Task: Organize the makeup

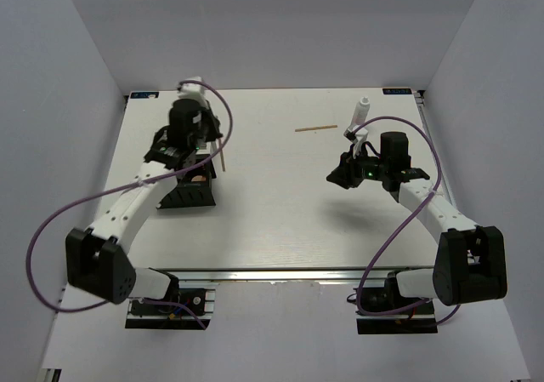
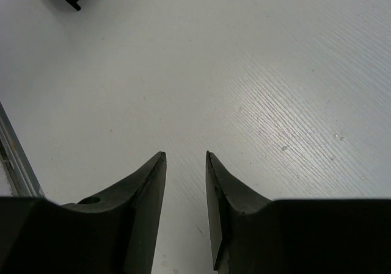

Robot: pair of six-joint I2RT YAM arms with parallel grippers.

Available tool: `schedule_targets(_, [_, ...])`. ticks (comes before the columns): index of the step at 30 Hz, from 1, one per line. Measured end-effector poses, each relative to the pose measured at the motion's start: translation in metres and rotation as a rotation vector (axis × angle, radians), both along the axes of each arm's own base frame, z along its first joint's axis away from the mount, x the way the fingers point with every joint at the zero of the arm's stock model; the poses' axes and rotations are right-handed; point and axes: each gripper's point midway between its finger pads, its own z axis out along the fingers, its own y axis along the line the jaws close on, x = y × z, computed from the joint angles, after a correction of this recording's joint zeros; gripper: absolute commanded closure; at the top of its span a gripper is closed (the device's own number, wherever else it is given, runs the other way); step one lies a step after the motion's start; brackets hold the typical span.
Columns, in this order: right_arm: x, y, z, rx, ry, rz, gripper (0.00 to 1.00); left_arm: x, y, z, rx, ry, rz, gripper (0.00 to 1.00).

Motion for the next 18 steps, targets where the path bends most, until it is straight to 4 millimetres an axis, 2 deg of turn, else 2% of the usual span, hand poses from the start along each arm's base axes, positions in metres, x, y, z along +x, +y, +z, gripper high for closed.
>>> schedule_targets(3, [-0.001,0.001,0.0,0.006,0.004,0.002,0.62,0.002,0.035,0.061,-0.049,-0.19,0.102,1.0])
schedule_targets(5, [-0.002,0.001,0.0,0.01,0.011,0.001,0.62,-0.003,0.056,0.086,-0.055,-0.299,0.189,1.0])
schedule_targets(6, [-0.002,0.001,-0.001,0.012,0.012,0.002,0.62,-0.005,0.065,0.091,-0.051,-0.336,0.232,1.0])
schedule_targets(8, [-0.003,0.002,-0.001,0.016,0.018,0.003,0.62,-0.006,0.087,0.094,-0.019,-0.387,0.338,1.0])
schedule_targets(11, [-0.003,0.002,0.0,0.019,0.018,0.007,0.62,0.002,0.117,0.09,0.07,-0.411,0.488,1.0])
schedule_targets(18, [-0.005,0.004,0.001,0.027,0.022,0.014,0.62,0.019,0.185,0.059,0.266,-0.37,0.768,1.0])
